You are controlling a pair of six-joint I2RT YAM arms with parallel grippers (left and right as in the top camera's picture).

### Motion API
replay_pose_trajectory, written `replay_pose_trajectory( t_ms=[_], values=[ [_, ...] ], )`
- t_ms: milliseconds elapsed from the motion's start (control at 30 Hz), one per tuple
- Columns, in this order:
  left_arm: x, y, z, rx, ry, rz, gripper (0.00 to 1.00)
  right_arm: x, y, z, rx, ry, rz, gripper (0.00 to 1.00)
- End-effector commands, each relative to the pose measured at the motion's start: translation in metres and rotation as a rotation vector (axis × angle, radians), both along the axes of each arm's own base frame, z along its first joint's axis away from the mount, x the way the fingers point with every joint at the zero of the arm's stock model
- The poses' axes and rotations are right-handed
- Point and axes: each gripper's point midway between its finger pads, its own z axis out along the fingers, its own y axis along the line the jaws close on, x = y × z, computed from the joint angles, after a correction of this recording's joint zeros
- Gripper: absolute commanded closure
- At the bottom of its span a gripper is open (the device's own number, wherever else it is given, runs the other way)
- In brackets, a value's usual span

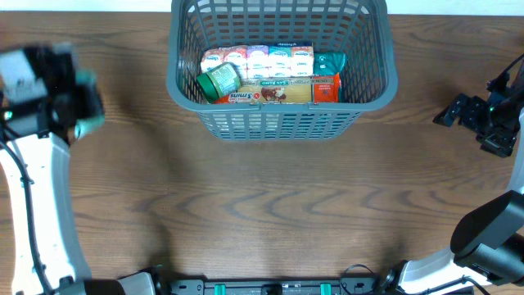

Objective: Pack container
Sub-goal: 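Grasp the mint-green bar with the left gripper and place it in the basket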

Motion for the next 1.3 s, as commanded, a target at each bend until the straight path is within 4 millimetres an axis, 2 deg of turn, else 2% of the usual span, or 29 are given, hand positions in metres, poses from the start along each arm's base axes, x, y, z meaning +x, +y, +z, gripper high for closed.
replay_pose_trajectory(
  t_ms=[0,67,133,233,300,400,467,533,667,767,900,933,967,1000,1133,1200,1267],
  values=[
    [0.026,-0.047,0.083,0.016,-0.222,-0.111,0.94,0.000,-0.001,0.000,0.000,-0.001,0.003,0.01],
    [0.041,-0.080,0.120,0.072,-0.329,-0.232,0.94,0.000,-0.001,0.000,0.000,-0.002,0.003,0.01],
    [0.055,-0.117,0.142,0.176,-0.410,-0.393,0.94,0.000,-0.001,0.000,-0.001,-0.004,0.003,0.01],
    [0.071,-0.170,0.149,0.334,-0.491,-0.613,0.94,0.000,-0.001,0.001,-0.002,-0.005,0.003,0.01],
    [0.080,-0.204,0.142,0.423,-0.517,-0.742,0.94,0.000,-0.001,0.000,-0.002,-0.004,0.003,0.01],
    [0.093,-0.251,0.115,0.503,-0.510,-0.899,0.94,0.000,-0.001,0.000,-0.001,-0.004,0.003,0.01],
    [0.102,-0.272,0.090,0.522,-0.479,-0.966,0.94,0.001,0.001,0.001,0.009,-0.008,0.005,0.01],
    [0.111,-0.285,0.062,0.529,-0.433,-1.012,0.94,0.001,0.003,0.001,0.018,-0.009,0.006,0.01],
    [0.129,-0.295,0.005,0.510,-0.331,-1.050,0.94,0.001,0.004,0.001,0.024,-0.011,0.006,0.01],
    [0.138,-0.298,-0.030,0.496,-0.264,-1.068,0.86,0.001,0.004,0.001,0.024,-0.010,0.007,0.01],
    [0.142,-0.300,-0.055,0.486,-0.217,-1.081,0.51,0.001,0.004,0.001,0.025,-0.009,0.006,0.01],
    [0.142,-0.300,-0.058,0.485,-0.211,-1.082,0.41,0.001,0.004,0.001,0.025,-0.009,0.006,0.01],
    [0.142,-0.300,-0.060,0.484,-0.206,-1.083,0.25,0.001,0.004,0.001,0.025,-0.009,0.006,0.01],
    [0.142,-0.300,-0.060,0.484,-0.206,-1.083,0.01,0.001,0.004,0.001,0.025,-0.010,0.007,0.01],
    [0.143,-0.296,-0.053,0.486,-0.208,-1.047,0.01,0.002,0.003,0.001,0.021,-0.016,0.008,0.01],
    [0.143,-0.283,-0.038,0.471,-0.204,-0.928,0.02,0.006,0.003,0.002,0.017,-0.036,0.033,0.01],
    [0.136,-0.268,-0.019,0.444,-0.194,-0.820,0.02,0.016,0.004,0.004,0.015,-0.083,0.091,0.01]
  ],
)
